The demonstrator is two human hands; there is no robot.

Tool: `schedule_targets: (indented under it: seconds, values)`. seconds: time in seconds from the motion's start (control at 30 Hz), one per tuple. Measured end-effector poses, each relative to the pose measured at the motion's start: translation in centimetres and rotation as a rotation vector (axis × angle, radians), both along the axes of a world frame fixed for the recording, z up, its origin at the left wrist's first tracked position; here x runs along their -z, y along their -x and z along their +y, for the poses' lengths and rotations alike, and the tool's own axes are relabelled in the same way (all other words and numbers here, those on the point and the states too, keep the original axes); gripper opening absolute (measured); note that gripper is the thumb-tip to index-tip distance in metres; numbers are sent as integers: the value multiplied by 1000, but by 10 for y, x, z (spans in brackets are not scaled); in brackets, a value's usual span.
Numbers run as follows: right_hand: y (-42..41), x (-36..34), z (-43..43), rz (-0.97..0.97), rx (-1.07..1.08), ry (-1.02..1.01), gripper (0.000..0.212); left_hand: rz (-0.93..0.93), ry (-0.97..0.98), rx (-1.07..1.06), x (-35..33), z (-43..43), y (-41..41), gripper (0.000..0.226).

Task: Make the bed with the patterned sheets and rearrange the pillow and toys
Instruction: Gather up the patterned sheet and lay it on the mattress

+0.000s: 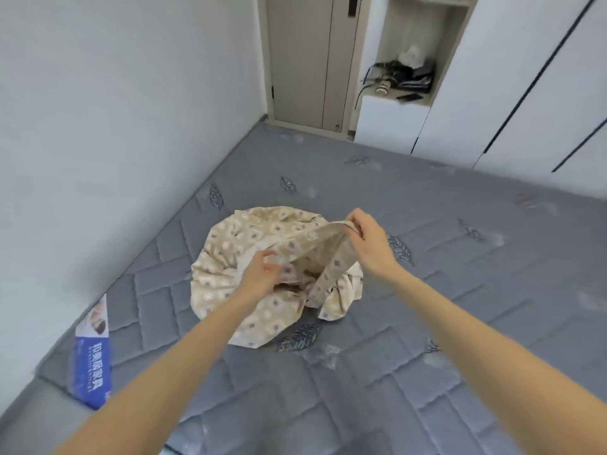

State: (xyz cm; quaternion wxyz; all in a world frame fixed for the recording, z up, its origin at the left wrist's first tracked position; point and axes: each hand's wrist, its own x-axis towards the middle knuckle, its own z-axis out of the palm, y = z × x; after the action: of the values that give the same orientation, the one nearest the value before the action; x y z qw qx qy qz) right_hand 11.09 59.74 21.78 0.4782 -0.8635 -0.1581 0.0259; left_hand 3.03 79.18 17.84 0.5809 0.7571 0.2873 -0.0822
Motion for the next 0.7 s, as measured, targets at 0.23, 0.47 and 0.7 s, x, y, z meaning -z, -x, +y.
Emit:
schedule_targets:
  seconds: [0.23, 0.47, 0.7]
  values:
    - [71, -75, -120, 184, 256, -211, 25, -96, -90, 126, -50, -88, 51, 58]
    - [154, -143, -250, 479, 340, -440, 26, -187, -440, 594, -63, -219, 82, 88]
    - [234, -167, -345, 537, 353, -730, 41, -162, -731, 1009, -64, -309, 103, 85]
